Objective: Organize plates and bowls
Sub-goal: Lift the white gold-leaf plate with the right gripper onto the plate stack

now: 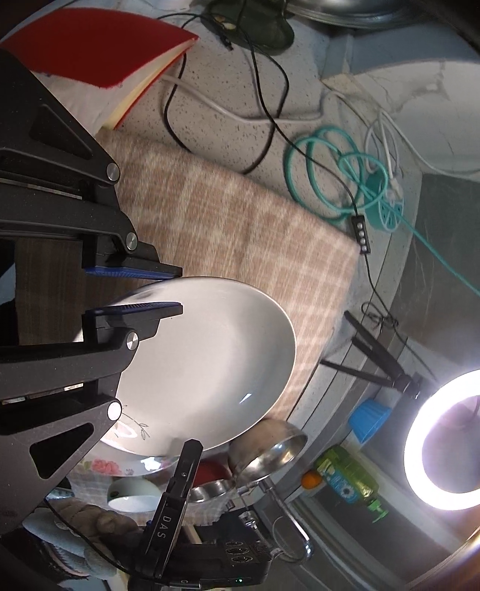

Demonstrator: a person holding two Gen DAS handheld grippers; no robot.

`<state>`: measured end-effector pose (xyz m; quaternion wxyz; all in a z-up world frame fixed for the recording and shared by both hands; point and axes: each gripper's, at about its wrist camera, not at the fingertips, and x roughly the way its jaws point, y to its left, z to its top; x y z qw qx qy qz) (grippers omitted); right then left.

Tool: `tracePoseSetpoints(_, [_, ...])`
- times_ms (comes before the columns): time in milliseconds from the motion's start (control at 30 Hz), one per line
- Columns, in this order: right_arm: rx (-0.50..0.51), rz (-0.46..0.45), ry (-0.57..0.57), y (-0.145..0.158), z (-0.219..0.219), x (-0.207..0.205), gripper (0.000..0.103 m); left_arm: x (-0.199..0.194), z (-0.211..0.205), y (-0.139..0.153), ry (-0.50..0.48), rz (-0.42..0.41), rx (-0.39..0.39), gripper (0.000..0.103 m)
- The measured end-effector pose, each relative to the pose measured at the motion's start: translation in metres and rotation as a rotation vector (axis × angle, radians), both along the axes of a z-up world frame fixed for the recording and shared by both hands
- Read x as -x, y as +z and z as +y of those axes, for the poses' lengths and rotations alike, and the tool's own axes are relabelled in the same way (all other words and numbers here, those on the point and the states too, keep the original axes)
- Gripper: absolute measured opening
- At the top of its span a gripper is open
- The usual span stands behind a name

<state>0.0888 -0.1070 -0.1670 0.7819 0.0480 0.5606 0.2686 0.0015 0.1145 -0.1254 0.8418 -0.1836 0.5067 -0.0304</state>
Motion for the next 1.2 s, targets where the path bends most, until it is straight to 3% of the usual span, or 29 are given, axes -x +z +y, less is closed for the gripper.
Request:
tracePoseSetpoints(533, [0.018,0.025,-0.138,-0.003,-0.086,0.031,0.008,-0.008,-0.074,0.002,-0.179,0.01,0.01,0.01])
tracePoseSetpoints(1200, [0.049,0.053,-0.204,-0.016,-0.126,0.055,0.008,0.004,-0.117,-0.011,-0.302,0.068,-0.015,0.01])
